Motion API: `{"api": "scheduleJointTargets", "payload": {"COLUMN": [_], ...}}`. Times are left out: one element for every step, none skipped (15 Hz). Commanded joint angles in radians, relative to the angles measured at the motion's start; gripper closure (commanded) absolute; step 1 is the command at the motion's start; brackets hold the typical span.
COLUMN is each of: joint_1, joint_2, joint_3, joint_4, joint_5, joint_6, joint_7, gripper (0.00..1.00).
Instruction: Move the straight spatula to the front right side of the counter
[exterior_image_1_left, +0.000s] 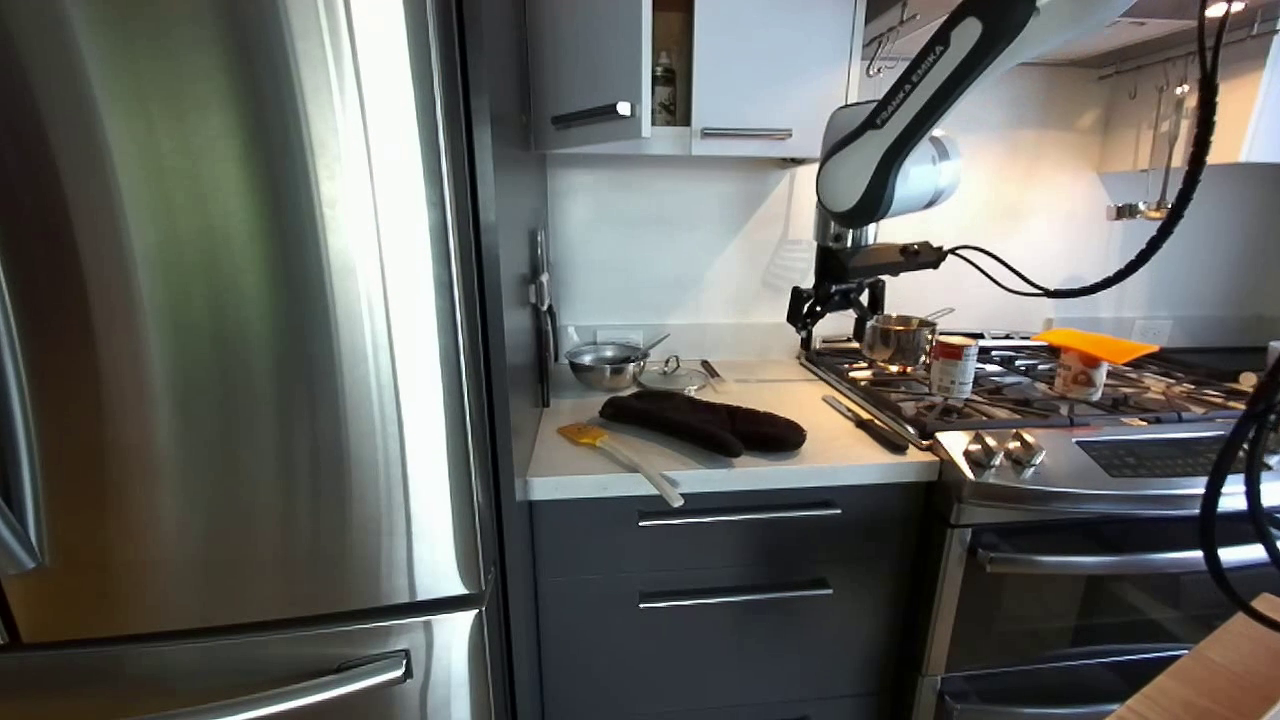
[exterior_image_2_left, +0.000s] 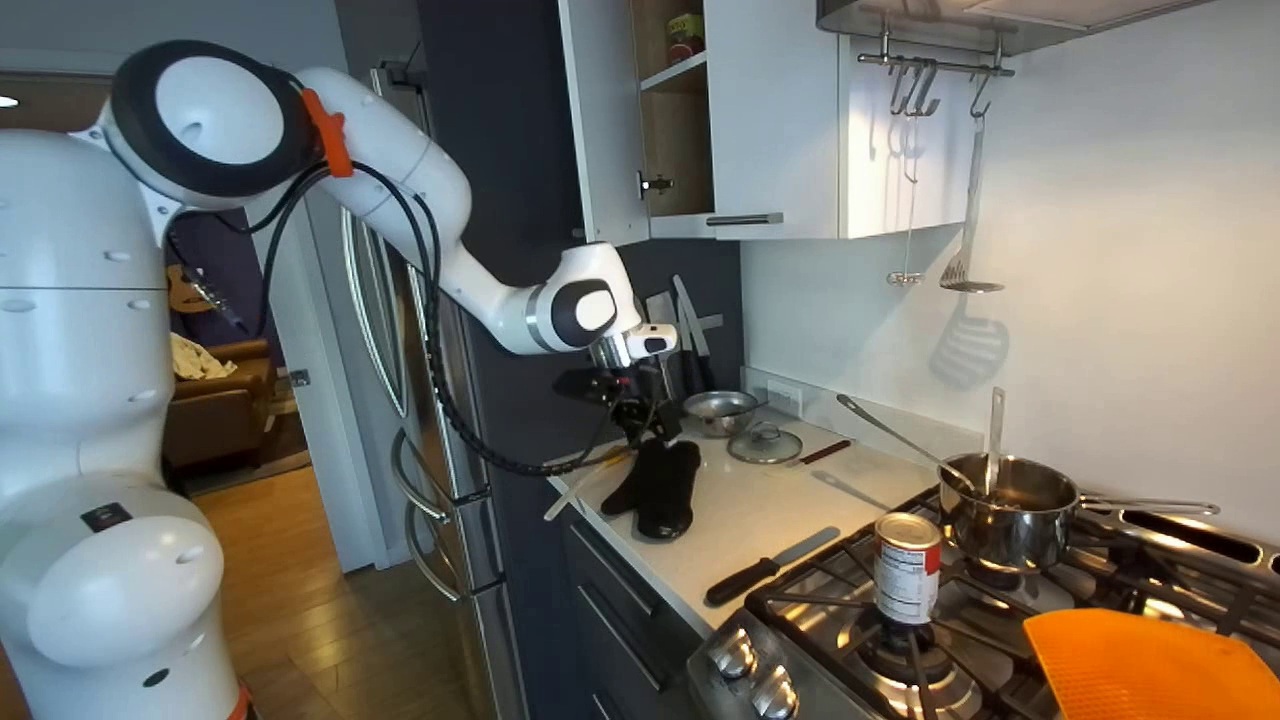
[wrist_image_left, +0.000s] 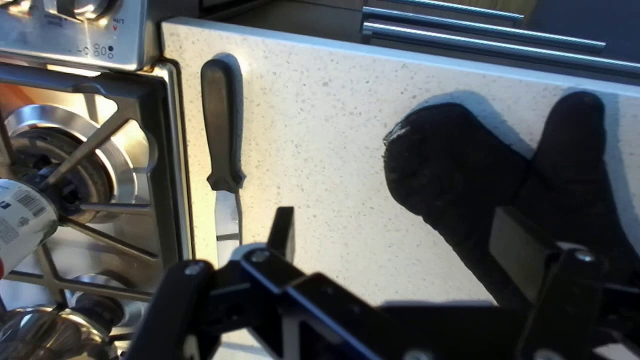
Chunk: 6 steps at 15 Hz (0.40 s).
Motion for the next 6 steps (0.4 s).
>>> {"api": "scheduleJointTargets", "payload": {"joint_1": [-0.034,-0.043,-0.052,-0.058,-0.062,-0.065], "joint_2": [-0.097,-0.112,-0.077,-0.096,-0.106,-0.110], "joint_3": [0.051,0.058,0.072,0.078,0.080,0.081], "joint_4": [0.033,0.043,0.042,0.051,0.054,0.054], "joint_5": [0.001,-0.007,-0.002,-0.001,-0.001,-0.001], "joint_6": [-0.151,-0.168,-0.124,-0.146,-0.153,-0.154], "joint_7": [0.112,0.141,0.086,0.106,0.112,0.115], "gripper": [0.00,0.00,0.00,0.00,0.00,0.00]}}
